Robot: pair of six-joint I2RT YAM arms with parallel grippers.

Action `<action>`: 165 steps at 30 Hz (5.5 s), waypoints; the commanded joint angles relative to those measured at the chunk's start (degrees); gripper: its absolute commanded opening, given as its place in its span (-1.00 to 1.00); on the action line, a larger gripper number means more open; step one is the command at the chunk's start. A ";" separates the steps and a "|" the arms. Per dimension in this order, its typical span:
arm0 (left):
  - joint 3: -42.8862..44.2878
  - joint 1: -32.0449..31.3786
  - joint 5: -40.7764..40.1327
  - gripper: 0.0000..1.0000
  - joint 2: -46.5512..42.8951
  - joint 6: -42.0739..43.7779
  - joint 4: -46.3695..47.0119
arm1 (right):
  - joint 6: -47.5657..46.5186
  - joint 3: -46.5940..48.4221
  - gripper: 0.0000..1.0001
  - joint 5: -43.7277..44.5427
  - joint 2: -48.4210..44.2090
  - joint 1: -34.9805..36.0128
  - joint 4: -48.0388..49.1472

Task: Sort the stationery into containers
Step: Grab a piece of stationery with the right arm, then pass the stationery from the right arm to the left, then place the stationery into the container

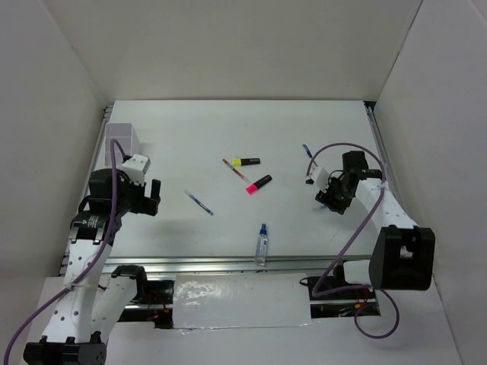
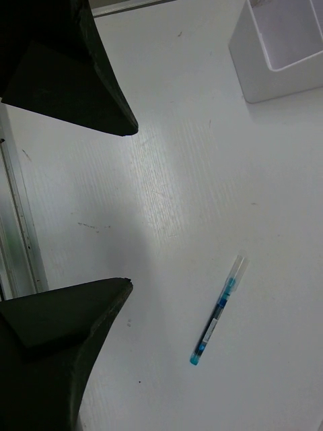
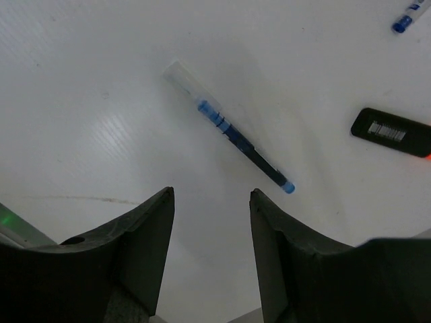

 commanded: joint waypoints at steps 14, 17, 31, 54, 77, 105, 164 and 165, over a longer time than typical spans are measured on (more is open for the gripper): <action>-0.16 0.27 2.66 0.99 0.25 1.49 0.72 | -12.04 3.89 0.16 7.65 14.48 2.65 5.76; -0.07 0.27 2.92 0.99 0.34 1.67 0.54 | -12.39 3.89 0.16 8.09 16.84 2.65 7.97; 0.02 0.27 2.83 0.99 0.87 1.49 0.54 | -15.38 4.16 -0.25 11.26 23.80 6.52 8.85; 6.87 0.19 25.93 0.98 -5.47 -18.53 11.95 | 36.24 28.86 -1.00 -27.24 -2.82 19.78 7.16; 3.18 -6.05 37.55 0.79 6.31 -47.73 51.35 | 57.22 32.89 -1.00 -35.42 5.59 39.47 18.52; 0.63 -10.71 40.10 0.15 9.75 -42.98 49.59 | 58.98 39.05 -1.00 -37.79 16.06 45.81 19.40; 26.82 20.40 4.24 -0.63 55.54 -9.76 68.92 | 58.53 20.32 0.59 -26.81 3.76 21.46 20.54; 26.74 20.31 4.15 -0.53 55.80 -9.67 68.83 | 58.45 20.85 0.58 -26.02 4.02 22.24 20.63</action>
